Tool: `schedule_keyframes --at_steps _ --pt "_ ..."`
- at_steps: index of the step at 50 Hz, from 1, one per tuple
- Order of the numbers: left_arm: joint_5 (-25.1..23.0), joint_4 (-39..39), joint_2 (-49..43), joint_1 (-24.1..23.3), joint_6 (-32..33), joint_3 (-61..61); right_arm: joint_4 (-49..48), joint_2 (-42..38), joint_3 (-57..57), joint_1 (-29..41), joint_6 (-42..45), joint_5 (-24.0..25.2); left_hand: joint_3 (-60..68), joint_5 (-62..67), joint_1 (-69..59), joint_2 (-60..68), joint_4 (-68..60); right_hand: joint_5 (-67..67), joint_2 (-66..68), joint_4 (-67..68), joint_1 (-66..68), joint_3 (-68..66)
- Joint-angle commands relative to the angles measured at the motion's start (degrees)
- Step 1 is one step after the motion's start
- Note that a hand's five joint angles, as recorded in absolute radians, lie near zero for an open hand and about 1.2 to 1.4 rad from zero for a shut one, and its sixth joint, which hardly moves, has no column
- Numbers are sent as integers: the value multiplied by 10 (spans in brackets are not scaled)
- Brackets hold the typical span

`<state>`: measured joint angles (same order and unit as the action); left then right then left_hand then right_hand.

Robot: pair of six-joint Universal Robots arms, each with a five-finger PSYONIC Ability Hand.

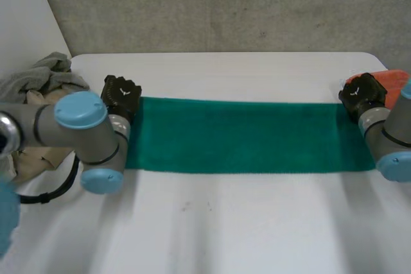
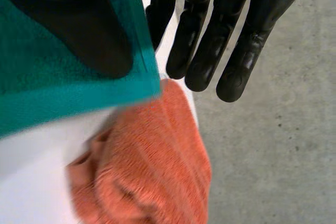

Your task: Fold the laundry.

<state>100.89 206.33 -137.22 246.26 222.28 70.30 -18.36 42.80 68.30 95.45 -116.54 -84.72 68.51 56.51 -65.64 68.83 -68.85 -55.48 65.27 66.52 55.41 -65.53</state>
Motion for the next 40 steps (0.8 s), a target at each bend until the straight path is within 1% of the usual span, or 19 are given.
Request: schedule_keyframes --at_steps 1,2,3,5,9,10,12,13,16,17,20,21,25,32,35,36,38,39,40 --pt "-1 4 -55 -7 25 -75 -56 -76 -77 8 -4 5 -195 -175 166 -198 199 474 -472 -484 -373 474" --pt "-1 7 -56 -10 25 -77 -67 -83 -84 10 -8 5 -408 -388 379 -411 411 555 -553 -565 -454 555" --pt "-1 12 -55 -12 25 -78 -71 -84 -84 11 -12 6 -585 -565 556 -588 588 555 -553 -565 -454 555" --pt "-1 28 -50 -22 25 -71 -73 -82 -84 13 -28 7 -585 -565 556 -588 588 555 -553 -565 -454 555" --pt "6 41 -23 -43 23 -49 -65 -53 -66 15 -100 8 -585 -565 556 -588 588 555 -553 -565 -454 555" --pt "6 43 -14 -45 22 -40 -56 -25 -47 12 -135 8 -585 -565 556 -588 588 555 -553 -565 -454 555" --pt "5 43 5 -47 21 -21 -40 9 -24 10 -169 10 -585 -565 556 -588 588 555 -553 -565 -454 555" --pt "5 43 21 -49 20 -2 -19 42 0 8 -198 15 -585 -565 556 -588 588 555 -553 -565 -454 555" --pt "5 43 41 -53 18 36 24 83 32 7 -232 31 -585 -565 556 -588 588 555 -553 -565 -454 555" --pt "6 43 44 -54 18 46 58 105 52 5 -249 46 -585 -565 556 -588 588 555 -553 -565 -454 555" --pt "6 42 56 -56 18 74 110 129 77 -9 -265 68 -585 -565 556 -588 588 555 -553 -565 -454 555" --pt "6 43 70 -57 17 95 145 140 94 -24 -267 78 -585 -565 556 -588 588 555 -553 -565 -454 555" --pt "4 43 91 -56 11 130 205 149 128 -53 -265 95 -585 -565 556 -588 588 555 -553 -565 -454 555" --pt "6 43 92 -57 -21 143 192 134 151 -60 -257 93 -585 -565 556 -588 588 555 -553 -565 -454 555" --pt "6 42 92 -57 -26 143 166 102 151 -64 -242 86 -585 -565 556 -588 588 555 -553 -565 -454 555" --pt "6 41 92 -58 -27 144 160 96 150 -65 -236 85 -585 -565 556 -588 588 537 -535 -548 -437 538" --pt "6 38 92 -58 -27 144 143 79 147 -70 -222 83 -585 -565 556 -588 588 427 -425 -437 -326 427" --pt "6 37 92 -59 -27 145 140 76 145 -74 -219 82 -585 -565 556 -588 588 323 -321 -333 -222 323" --pt "6 37 93 -59 -27 148 137 74 143 -77 -215 80 -585 -565 556 -588 588 167 -165 -177 -66 167"
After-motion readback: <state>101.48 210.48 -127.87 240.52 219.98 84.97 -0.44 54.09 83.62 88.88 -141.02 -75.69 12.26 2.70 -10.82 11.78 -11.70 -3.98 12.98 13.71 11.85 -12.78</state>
